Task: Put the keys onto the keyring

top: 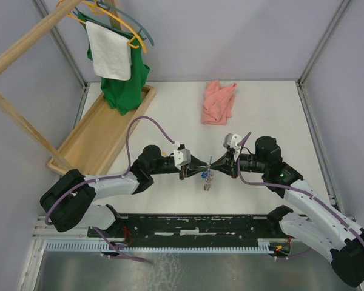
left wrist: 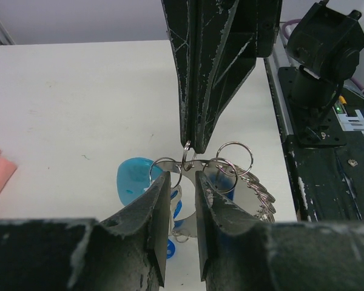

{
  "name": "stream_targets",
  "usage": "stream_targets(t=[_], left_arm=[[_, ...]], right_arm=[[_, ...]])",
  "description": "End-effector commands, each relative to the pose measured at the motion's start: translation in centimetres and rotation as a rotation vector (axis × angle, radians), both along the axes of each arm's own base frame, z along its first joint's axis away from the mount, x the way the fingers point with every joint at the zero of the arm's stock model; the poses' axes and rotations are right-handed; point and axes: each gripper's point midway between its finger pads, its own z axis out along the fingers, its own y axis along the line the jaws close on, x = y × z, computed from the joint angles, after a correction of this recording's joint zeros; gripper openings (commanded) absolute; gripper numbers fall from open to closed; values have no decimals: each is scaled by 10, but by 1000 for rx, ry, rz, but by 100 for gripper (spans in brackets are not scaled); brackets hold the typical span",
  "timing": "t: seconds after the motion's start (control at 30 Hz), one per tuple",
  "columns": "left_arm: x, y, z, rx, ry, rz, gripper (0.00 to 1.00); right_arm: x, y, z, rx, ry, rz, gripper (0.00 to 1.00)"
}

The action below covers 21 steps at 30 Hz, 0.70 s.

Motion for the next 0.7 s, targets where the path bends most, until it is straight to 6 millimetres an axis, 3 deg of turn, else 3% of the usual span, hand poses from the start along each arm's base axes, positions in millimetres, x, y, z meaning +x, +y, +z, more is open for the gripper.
stream_targets(t=[0.0,0.27,0.4,0.53,0.67], left_arm=[[-2,-6,24,-51,-30,-42,29],[-3,-11,26,-64,-18,-67,28],[-3,-13,24,-63,-4,-79,21],[-3,-12,26,-66,-5,-72,3],[2,-7,20,8,-1,-36,3]], right_arm=[[-2,6,22,63,-67,39,1],[-3,8,22,66,-63,50,1],[-4,8,23,69,-65,54,1],[-3,7,21,61,-57,48,1],[0,4,19,25,-49,26,9]])
